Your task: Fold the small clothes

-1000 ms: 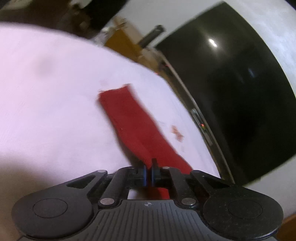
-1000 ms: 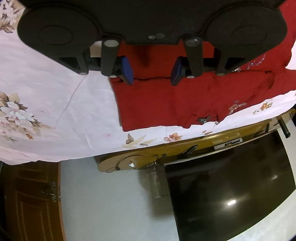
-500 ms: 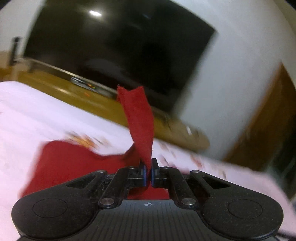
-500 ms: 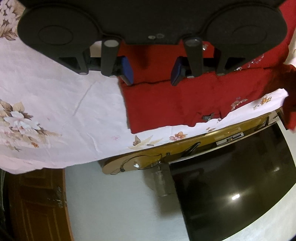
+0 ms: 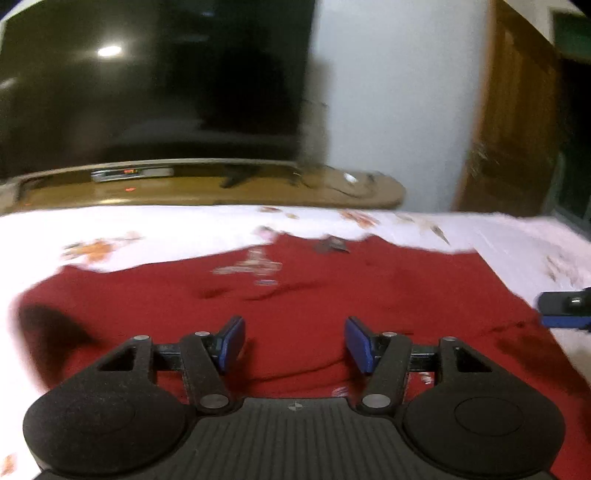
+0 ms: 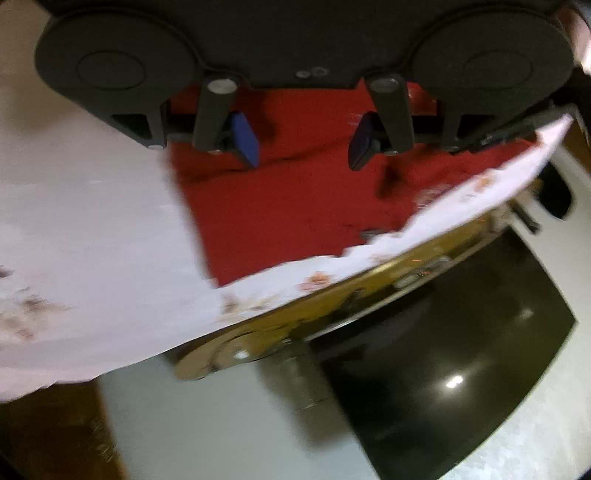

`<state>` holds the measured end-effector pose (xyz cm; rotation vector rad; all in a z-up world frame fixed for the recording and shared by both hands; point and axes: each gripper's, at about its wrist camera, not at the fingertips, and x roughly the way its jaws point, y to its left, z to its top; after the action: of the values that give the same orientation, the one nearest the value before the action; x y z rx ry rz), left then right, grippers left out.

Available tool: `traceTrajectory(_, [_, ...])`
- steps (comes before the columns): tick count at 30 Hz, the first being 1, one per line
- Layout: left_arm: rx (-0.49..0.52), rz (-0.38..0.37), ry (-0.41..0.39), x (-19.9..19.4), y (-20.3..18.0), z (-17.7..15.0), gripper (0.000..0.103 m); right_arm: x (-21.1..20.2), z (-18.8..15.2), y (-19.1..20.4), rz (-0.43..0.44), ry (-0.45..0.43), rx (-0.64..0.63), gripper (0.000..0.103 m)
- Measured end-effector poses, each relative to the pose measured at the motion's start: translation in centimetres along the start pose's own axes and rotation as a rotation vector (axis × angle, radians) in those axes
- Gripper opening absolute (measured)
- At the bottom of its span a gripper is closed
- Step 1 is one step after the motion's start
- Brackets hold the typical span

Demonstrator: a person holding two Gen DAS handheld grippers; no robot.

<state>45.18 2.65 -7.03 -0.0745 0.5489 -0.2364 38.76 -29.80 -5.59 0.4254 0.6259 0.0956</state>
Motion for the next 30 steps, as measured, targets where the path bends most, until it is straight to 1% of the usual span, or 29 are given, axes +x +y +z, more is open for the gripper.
traceTrajectory(1, [-0.038, 0.015, -0.016, -1.2, 1.5, -0.2, 0.060, 0.7, 0.1, 0.7, 0.034, 0.007, 0.015, 0.053])
traceTrajectory(4, [-0.147, 0.105, -0.034, -3.6, 5.7, -1.4, 0.059, 3.8, 0.3, 2.7, 0.128, 0.055, 0.082, 0.053])
traceTrajectory(5, [-0.182, 0.137, -0.028, -3.7, 7.0, -1.8, 0.059, 4.7, 0.3, 3.1, 0.145, 0.070, 0.102, 0.053])
traceTrajectory(7, [-0.231, 0.169, 0.010, -3.5, 9.4, -2.9, 0.059, 6.7, 0.2, 3.9, 0.182, 0.097, 0.144, 0.053])
traceTrajectory(10, [-0.266, 0.190, 0.065, -2.9, 11.2, -4.2, 0.059, 9.4, 0.0, 4.3, 0.180, 0.134, 0.196, 0.052])
traceTrajectory(12, [-0.282, 0.173, 0.058, -2.5, 11.8, -5.2, 0.059, 10.9, -0.2, 4.6, 0.186, 0.157, 0.229, 0.048])
traceTrajectory(13, [-0.283, 0.171, 0.057, -2.6, 11.8, -5.3, 0.059, 11.6, -0.2, 4.9, 0.198, 0.170, 0.235, 0.043])
traceTrajectory(14, [-0.286, 0.166, 0.056, -2.8, 12.0, -5.4, 0.059, 12.1, -0.2, 5.2, 0.201, 0.174, 0.225, 0.035])
traceTrajectory(15, [-0.288, 0.166, 0.059, -2.7, 12.0, -5.4, 0.059, 12.5, -0.2, 5.6, 0.189, 0.178, 0.200, 0.030])
traceTrajectory(16, [-0.281, 0.169, 0.063, -2.4, 12.0, -5.4, 0.059, 12.6, -0.3, 5.9, 0.174, 0.182, 0.178, 0.016])
traceTrajectory(17, [-0.263, 0.175, 0.068, -2.2, 11.8, -5.4, 0.059, 12.6, -0.2, 6.3, 0.156, 0.177, 0.153, 0.005])
traceTrajectory(20, [-0.213, 0.188, 0.076, -1.6, 11.5, -5.3, 0.059, 11.1, 0.8, 6.5, 0.120, 0.105, 0.069, 0.005])
traceTrajectory(23, [-0.199, 0.185, 0.080, -1.6, 11.2, -4.8, 0.059, 8.7, 2.4, 5.9, 0.099, 0.037, -0.015, 0.004])
traceTrajectory(25, [-0.184, 0.195, 0.083, -1.9, 11.2, -4.7, 0.045, 7.5, 3.3, 5.1, 0.076, 0.009, -0.059, 0.005])
traceTrajectory(26, [-0.185, 0.193, 0.085, -1.9, 11.4, -4.6, 0.042, 6.9, 3.7, 4.6, 0.060, -0.001, -0.079, 0.004])
traceTrajectory(28, [-0.198, 0.177, 0.090, -1.9, 11.9, -4.5, 0.027, 6.1, 4.2, 3.5, 0.029, -0.017, -0.111, 0.004])
traceTrajectory(29, [-0.200, 0.167, 0.094, -1.9, 12.0, -4.5, 0.023, 5.7, 4.4, 2.9, 0.013, -0.023, -0.120, 0.004])
traceTrajectory(30, [-0.202, 0.152, 0.099, -1.8, 12.1, -4.4, 0.014, 5.5, 4.6, 2.3, 0.002, -0.023, -0.123, 0.004])
